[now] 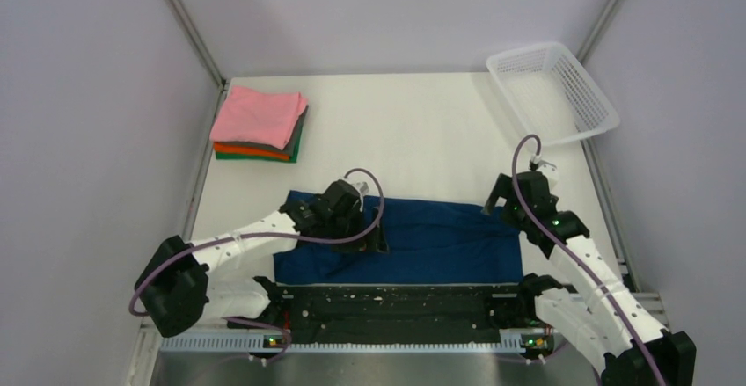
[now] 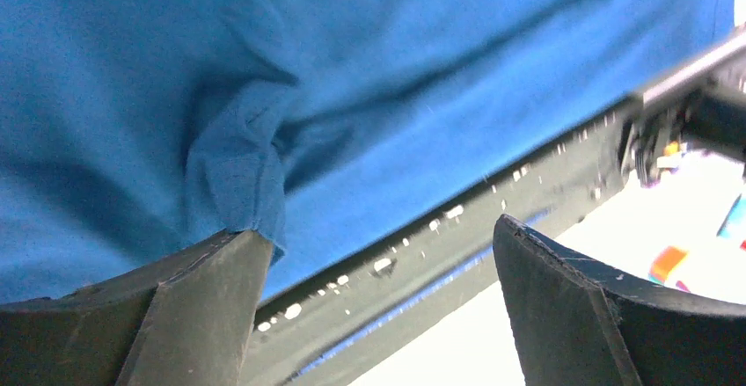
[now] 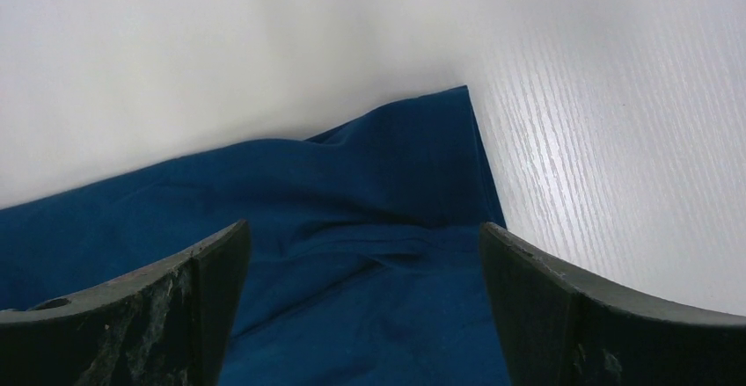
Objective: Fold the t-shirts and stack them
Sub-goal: Fold the other side of the tshirt into a rectangle, then rotate the tshirt 90 degrees
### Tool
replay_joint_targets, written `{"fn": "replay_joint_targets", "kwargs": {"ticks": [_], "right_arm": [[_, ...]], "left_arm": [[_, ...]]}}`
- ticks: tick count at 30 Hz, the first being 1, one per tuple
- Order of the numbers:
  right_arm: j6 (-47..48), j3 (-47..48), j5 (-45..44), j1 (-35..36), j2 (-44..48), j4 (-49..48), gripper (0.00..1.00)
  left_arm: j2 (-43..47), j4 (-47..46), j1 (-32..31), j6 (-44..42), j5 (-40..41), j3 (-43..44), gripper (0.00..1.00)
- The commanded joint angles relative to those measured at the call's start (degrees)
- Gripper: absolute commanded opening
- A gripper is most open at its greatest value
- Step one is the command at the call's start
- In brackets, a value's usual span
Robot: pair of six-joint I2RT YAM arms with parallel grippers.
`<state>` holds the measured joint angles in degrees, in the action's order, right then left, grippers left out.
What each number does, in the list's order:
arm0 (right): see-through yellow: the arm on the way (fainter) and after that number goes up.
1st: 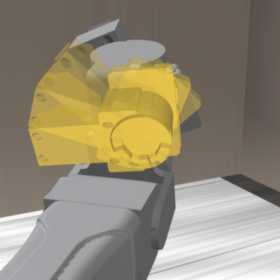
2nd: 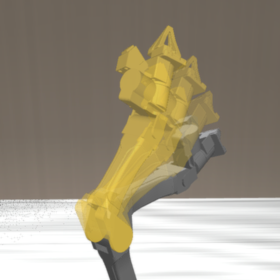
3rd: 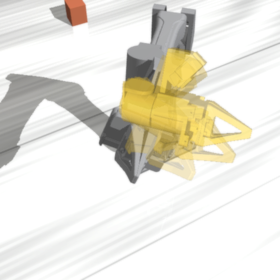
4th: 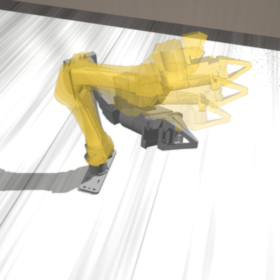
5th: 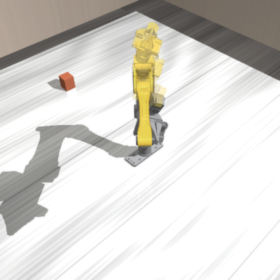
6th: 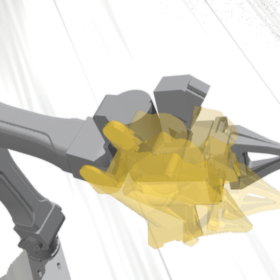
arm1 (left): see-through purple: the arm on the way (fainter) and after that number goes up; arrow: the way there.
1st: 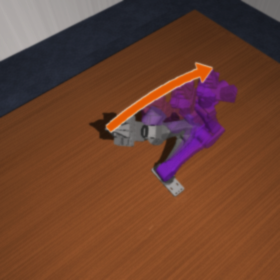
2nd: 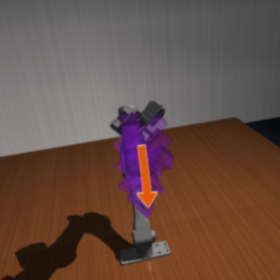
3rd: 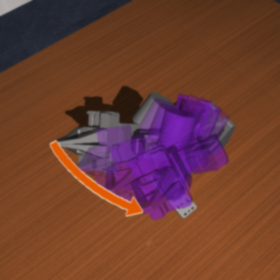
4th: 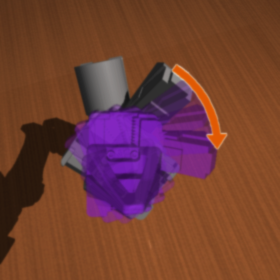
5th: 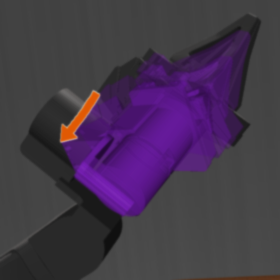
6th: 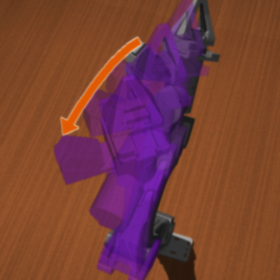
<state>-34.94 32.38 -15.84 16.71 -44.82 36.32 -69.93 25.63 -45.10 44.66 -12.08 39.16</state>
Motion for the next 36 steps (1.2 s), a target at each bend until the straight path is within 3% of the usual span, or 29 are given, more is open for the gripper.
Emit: {"fn": "replay_joint_targets", "kwargs": {"ticks": [1,6,11,13,16,19,23,29,33,36], "right_arm": [[1.19,2.24,0.52,0.32,-0.27,-1.54,0.99],[1.2,2.03,0.24,0.33,-0.34,-1.59,0.99],[2.11,2.12,0.26,0.34,-0.7,-2.28,0.99],[3.08,2.03,0.91,0.3,-0.99,-3.05,0.99],[5.74,1.22,6.87,0.34,-1.96,-6.84,0.99],[6.89,-0.14,17.54,0.34,-5.42,-12.81,0.99],[6.9,-1.26,28.08,0.35,-12.21,-19.96,0.99],[8.51,-1.43,28.01,0.84,-19.78,-22.84,0.99],[8.92,-2.99,27.4,1.65,-23.02,-24.18,0.99],[8.9,-3.68,26.68,3.84,-24.08,-23.87,0.99]], "left_arm": [[0.58,-1.22,-4.97,-2.14,-6.68,-1.04,0.99],[0.79,11.55,-6.4,-0.45,5.04,1.8,0.99],[5.61,11.29,-6.4,-0.47,5.88,4.18,0.99],[9.12,11.73,-6.28,1.01,10.45,4.66,0.99],[12.66,12.1,-4.76,4.67,19.77,4.04,0.99],[11.26,7.8,1.31,6.64,18.02,2.19,0.99],[2.95,-2.03,10.13,7.81,8.43,-1.52,0.99],[-12.49,-8.8,17.4,8.41,9.52,2.02,0.99],[-26.24,-7.35,21.95,5.68,8.38,13.91,0.99],[-39.04,-0.58,22.72,4.41,8.19,30.72,0.94]]}}
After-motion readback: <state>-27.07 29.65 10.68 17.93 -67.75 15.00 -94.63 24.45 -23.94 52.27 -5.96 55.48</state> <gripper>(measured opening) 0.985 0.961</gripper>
